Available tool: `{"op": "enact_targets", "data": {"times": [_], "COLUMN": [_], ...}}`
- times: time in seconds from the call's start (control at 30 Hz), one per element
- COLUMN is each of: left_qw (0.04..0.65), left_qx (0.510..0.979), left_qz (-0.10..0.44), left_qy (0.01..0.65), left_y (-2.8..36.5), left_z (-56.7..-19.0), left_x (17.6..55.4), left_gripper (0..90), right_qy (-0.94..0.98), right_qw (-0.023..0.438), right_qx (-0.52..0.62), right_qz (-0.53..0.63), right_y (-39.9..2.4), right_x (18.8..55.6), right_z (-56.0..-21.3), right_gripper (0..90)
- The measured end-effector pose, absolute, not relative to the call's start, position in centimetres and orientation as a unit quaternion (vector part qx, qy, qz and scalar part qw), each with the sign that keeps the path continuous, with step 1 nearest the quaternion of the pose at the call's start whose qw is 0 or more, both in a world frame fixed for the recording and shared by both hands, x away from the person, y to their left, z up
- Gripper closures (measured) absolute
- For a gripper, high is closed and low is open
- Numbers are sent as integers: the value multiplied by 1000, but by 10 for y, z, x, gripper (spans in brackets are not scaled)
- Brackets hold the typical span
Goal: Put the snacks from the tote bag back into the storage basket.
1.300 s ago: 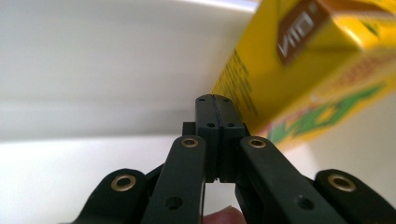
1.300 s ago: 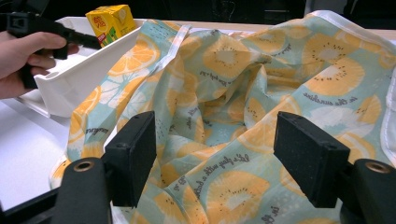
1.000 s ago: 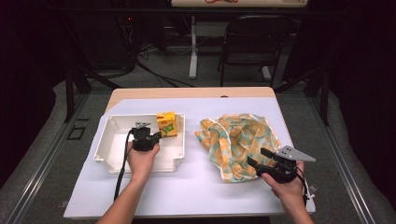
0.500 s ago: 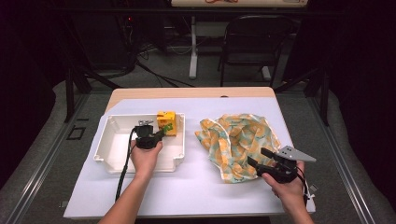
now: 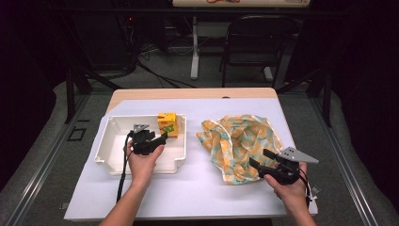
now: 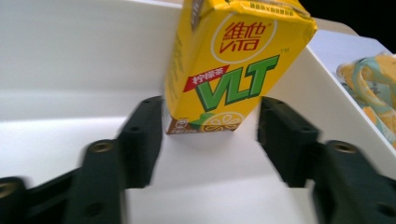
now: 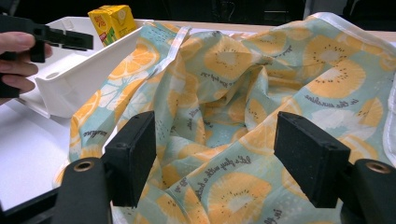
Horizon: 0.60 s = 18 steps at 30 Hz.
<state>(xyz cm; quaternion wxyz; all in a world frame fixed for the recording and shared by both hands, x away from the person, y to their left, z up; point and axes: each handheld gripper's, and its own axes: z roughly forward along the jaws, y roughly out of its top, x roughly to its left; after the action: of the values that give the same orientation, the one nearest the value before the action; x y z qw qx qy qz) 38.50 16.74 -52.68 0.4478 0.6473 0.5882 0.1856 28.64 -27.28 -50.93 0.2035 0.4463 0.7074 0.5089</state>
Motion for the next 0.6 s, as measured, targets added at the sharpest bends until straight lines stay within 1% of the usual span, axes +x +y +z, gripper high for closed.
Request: {"op": "enact_targets", "data": {"times": [0.17, 0.3, 0.47, 0.6], "left_qw": [458, 468, 488, 492], "left_qx": [658, 665, 678, 687], "left_qz": [186, 185, 175, 171], "left_qy": [568, 552, 522, 507], "left_y": [172, 175, 180, 183], "left_z": [-521, -518, -512, -510], "left_x": [371, 360, 347, 337], "left_gripper": [169, 90, 8, 1], "right_qy": [708, 709, 708, 709], "right_qw": [204, 203, 203, 205], "right_qx": [446, 447, 446, 447], "right_qz": [508, 506, 508, 506], "right_y": [-272, -272, -272, -271], "right_x": [287, 287, 287, 287], "right_z": [-510, -510, -510, -510], "right_gripper": [290, 285, 279, 274]}}
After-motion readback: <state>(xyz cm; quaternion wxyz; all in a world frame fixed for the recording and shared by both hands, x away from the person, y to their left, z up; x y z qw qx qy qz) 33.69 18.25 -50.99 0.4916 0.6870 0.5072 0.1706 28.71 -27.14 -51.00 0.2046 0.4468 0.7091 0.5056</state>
